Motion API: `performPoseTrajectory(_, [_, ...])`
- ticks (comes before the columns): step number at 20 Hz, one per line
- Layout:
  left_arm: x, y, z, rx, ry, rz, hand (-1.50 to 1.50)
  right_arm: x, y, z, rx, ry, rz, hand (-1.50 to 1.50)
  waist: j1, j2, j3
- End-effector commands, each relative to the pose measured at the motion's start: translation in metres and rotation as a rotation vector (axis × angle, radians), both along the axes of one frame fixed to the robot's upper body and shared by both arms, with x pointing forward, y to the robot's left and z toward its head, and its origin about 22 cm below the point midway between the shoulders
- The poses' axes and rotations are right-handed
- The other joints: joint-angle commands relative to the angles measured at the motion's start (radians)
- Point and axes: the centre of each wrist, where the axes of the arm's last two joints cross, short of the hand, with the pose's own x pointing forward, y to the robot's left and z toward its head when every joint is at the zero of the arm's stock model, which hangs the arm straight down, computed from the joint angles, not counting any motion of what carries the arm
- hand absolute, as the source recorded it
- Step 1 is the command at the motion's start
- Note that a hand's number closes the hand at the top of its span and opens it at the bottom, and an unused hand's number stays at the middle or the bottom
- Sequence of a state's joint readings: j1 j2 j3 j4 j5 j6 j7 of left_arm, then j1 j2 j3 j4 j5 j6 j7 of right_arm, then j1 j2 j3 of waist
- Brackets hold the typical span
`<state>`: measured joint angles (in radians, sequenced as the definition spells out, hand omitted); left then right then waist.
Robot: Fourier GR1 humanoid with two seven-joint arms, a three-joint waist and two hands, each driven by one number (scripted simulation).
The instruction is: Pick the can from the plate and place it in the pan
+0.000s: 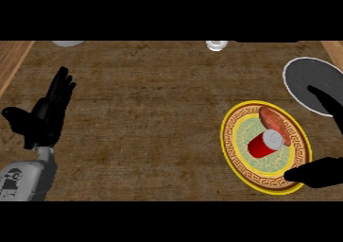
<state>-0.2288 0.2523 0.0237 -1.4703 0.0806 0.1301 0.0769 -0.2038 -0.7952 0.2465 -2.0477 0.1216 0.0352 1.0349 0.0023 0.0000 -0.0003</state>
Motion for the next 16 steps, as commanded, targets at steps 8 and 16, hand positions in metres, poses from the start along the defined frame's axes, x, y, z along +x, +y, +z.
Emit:
performPoseTrajectory(8, [0.001,0.008,-0.002,0.0,0.005,-0.003,0.0,0.016,0.012,-0.026,-0.07,0.123,0.028,-1.5,0.0,0.0,0.0])
performPoseTrajectory(16, [0.008,0.0,0.018,0.0,0.004,-0.009,0.0,0.032,0.024,-0.041,-0.208,0.262,-0.002,-1.5,0.005,-0.001,0.0])
